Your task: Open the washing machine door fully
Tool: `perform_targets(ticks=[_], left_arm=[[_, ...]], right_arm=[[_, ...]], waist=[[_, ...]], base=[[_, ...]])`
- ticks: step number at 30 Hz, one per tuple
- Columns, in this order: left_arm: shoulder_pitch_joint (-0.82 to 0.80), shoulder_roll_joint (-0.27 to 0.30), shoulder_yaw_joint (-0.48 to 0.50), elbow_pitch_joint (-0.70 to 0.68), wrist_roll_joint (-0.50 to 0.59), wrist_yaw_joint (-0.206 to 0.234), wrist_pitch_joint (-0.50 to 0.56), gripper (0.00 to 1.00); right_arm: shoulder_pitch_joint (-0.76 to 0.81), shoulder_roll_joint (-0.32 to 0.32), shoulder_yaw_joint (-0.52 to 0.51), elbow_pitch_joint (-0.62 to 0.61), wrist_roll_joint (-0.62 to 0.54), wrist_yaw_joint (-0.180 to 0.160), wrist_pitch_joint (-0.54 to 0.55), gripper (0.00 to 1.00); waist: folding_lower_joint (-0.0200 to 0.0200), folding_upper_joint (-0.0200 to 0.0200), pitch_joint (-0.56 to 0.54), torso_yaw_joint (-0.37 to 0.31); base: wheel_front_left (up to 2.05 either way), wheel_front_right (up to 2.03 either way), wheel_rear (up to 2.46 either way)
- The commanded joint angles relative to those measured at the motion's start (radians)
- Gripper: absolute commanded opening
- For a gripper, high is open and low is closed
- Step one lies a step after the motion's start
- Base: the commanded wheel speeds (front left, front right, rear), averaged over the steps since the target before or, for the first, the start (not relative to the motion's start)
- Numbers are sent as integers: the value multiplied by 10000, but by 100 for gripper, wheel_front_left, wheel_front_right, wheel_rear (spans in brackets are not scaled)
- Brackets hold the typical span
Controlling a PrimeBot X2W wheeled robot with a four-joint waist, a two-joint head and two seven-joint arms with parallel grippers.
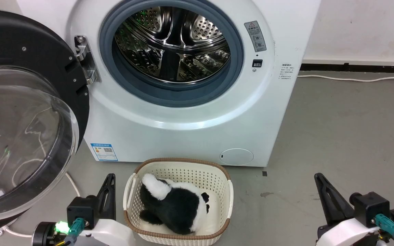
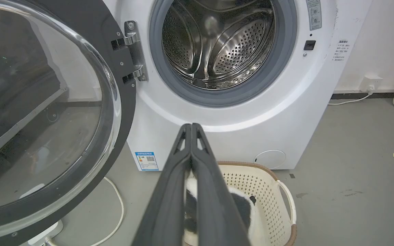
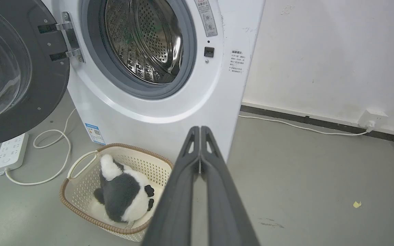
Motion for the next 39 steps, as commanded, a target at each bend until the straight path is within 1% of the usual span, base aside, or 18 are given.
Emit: perform_targets(ticks=[1, 13, 39], left_arm=[[-131, -79, 40, -40, 85, -40, 59, 0], [-206, -176, 252, -66, 275, -174, 342, 0], [-206, -176, 252, -66, 275, -174, 342, 0]], right_arm=[[-175, 27, 39, 32, -84, 7, 70, 0], [-309, 30, 160, 43, -152, 8, 354, 0], [-309, 30, 160, 43, -152, 8, 354, 0]], waist=[[0, 0, -1, -6], [0, 0, -9, -75], [0, 0, -9, -75]], base=[[0, 0, 0], [0, 0, 0], [0, 0, 0]])
